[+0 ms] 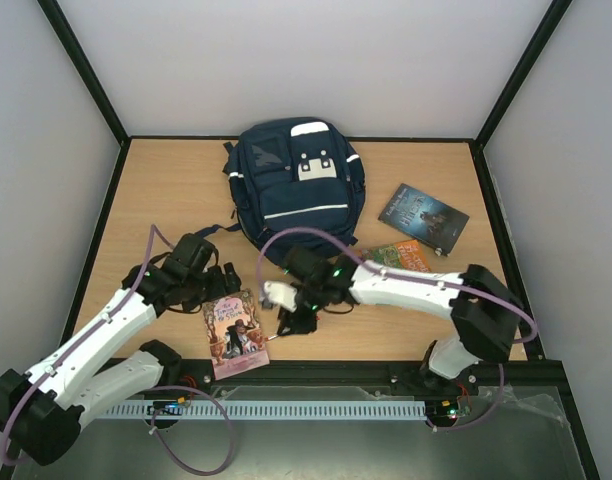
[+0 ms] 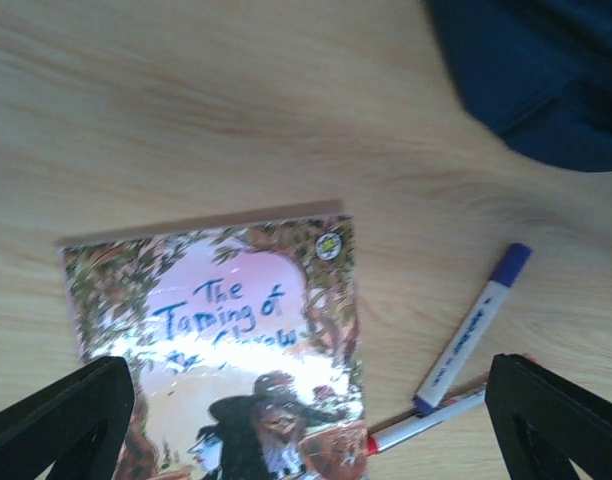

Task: Pack the student bag
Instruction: Pick up the book from the center of the board.

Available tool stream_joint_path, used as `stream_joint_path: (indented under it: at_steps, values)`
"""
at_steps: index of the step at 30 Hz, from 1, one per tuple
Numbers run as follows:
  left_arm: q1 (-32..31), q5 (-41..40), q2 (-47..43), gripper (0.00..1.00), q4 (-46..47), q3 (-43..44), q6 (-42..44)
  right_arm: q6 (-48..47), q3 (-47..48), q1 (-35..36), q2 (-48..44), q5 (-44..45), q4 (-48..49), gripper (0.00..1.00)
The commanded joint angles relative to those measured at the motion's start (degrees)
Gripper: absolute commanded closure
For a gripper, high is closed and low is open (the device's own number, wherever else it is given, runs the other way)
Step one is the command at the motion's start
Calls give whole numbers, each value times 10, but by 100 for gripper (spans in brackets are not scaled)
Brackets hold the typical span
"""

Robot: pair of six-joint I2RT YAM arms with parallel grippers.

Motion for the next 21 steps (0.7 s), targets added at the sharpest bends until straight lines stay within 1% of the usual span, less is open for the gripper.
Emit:
stream_joint_path:
  at_steps: [1, 4, 7, 10, 12, 15, 21]
  values:
    - [5, -2, 8, 0, -65, -25, -26, -18, 13, 97, 44, 50, 26, 59]
    - [16, 4, -13, 1, -65, -48, -44, -41, 17, 145, 59, 69, 34, 51]
    - [40, 14, -41, 0, -62, -58, -47, -78, 22, 196, 75, 106, 36, 48]
    - [50, 6, -40, 0, -66, -52, -39, -94, 33, 233, 99, 143, 40, 48]
    - [58, 1, -37, 1, -68, -53, -39, -96, 43, 244, 115, 152, 48, 48]
    - [66, 8, -40, 1, -64, -62, -41, -90, 69, 252, 143, 177, 57, 49]
    - [78, 11, -44, 1, -42, -76, -45, -68, 121, 253, 204, 238, 70, 54]
